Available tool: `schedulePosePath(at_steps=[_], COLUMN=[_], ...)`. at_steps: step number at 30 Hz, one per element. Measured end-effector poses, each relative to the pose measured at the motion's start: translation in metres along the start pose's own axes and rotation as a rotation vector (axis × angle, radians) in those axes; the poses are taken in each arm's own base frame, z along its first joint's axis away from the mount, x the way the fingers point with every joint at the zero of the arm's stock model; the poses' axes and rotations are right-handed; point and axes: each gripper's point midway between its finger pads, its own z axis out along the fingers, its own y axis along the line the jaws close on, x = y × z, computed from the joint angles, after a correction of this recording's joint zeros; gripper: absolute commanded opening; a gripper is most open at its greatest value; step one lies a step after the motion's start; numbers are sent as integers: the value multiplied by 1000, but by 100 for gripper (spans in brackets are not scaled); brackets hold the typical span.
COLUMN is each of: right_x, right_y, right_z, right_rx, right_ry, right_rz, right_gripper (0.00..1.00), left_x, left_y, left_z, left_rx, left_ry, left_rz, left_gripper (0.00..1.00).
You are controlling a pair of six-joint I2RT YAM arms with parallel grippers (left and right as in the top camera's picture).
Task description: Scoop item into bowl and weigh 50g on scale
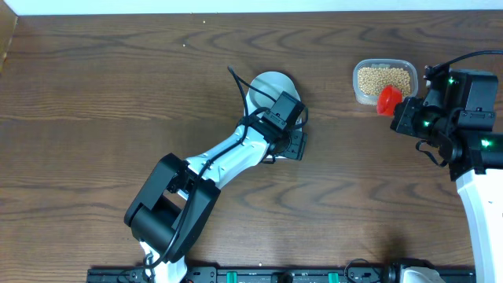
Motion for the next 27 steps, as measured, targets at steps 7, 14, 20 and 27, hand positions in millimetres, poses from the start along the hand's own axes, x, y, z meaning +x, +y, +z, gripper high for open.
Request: schedulePosePath(at_steps=[7, 14, 20, 27], right_x=[0, 0, 0, 0], right_y=[0, 0, 0, 0], right_z=[0, 0, 0, 0], right_rx=[0, 0, 0, 0], right_ry=[0, -1, 0, 0], right_rz=[0, 0, 0, 0], right_gripper=[1, 1, 1, 1], left_x=[-1, -1, 0, 0], left_y=[2, 2, 1, 1], left_z=[0, 0, 0, 0], left_rx=[-6, -1, 4, 4], left_ry=[-3, -1, 1, 1], left_rz=[-4, -4, -4, -4], left_gripper=[67, 67, 67, 67])
